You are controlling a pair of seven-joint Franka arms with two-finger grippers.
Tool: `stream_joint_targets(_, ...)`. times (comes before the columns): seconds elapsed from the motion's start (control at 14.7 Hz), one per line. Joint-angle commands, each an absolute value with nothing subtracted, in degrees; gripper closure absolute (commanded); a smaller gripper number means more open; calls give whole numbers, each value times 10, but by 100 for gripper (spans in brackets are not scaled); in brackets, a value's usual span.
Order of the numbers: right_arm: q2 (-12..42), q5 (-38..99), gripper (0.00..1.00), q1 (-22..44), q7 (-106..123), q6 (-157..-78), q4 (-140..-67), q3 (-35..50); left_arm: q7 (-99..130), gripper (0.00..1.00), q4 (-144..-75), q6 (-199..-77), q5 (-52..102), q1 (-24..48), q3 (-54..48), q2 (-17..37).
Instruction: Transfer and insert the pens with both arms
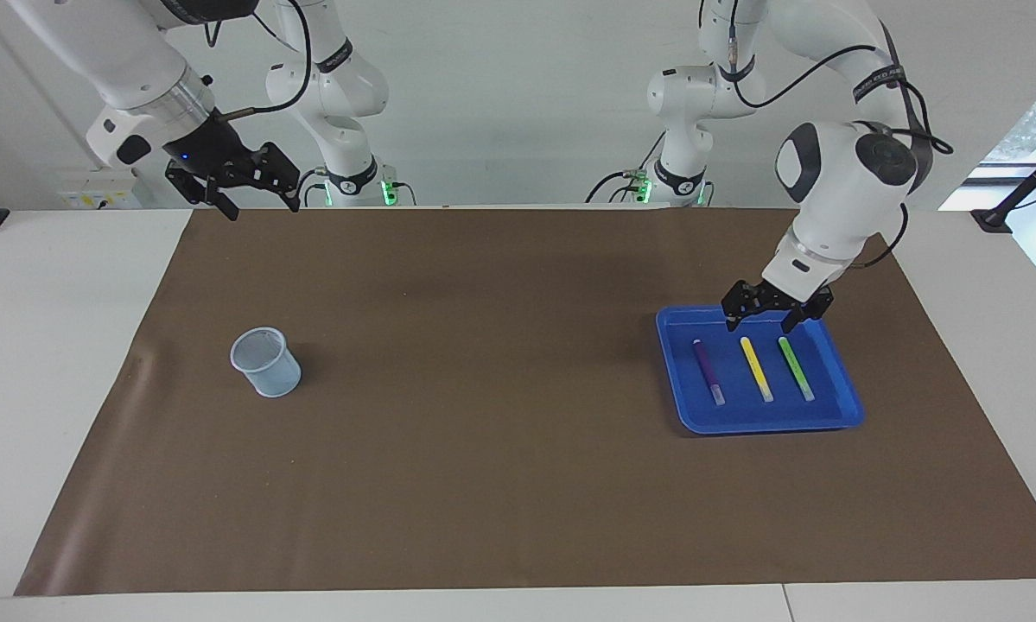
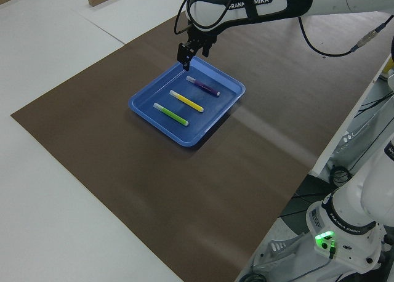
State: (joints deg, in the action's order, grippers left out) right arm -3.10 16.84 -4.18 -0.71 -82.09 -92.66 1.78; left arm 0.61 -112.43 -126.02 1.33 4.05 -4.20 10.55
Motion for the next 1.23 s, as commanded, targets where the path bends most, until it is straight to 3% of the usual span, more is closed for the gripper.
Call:
stream_joint_targets(0.0, -66, 224, 0, -52, 6, -850, -984, 19, 14, 5, -1165, -1330, 2, 47, -38, 114)
stream_joint_targets(0.48, -95, 313, 0, -61, -2, -887, -1054, 18, 33, 9, -1168, -1386, 2, 74, -37, 171)
stream_joint_targets(0.55, -97, 327, 0, -66, -2, -887, -1064, 18, 33, 20, -1170, -1385, 2, 73, -37, 171)
stream_joint_targets(0.61, -104, 343, 0, -67, -4, -892, -1077, 18, 32, 41, -1170, -1385, 2, 72, -38, 171)
stream_joint_targets(0.75, -115, 373, 0, -67, -25, -920, -1102, 18, 34, 100, -1169, -1382, 2, 70, -37, 171)
stream_joint_targets(1.16, -124, 403, 0, -60, -49, -932, -1118, 21, 83, 100, -1167, -1329, 2, 67, -36, 128)
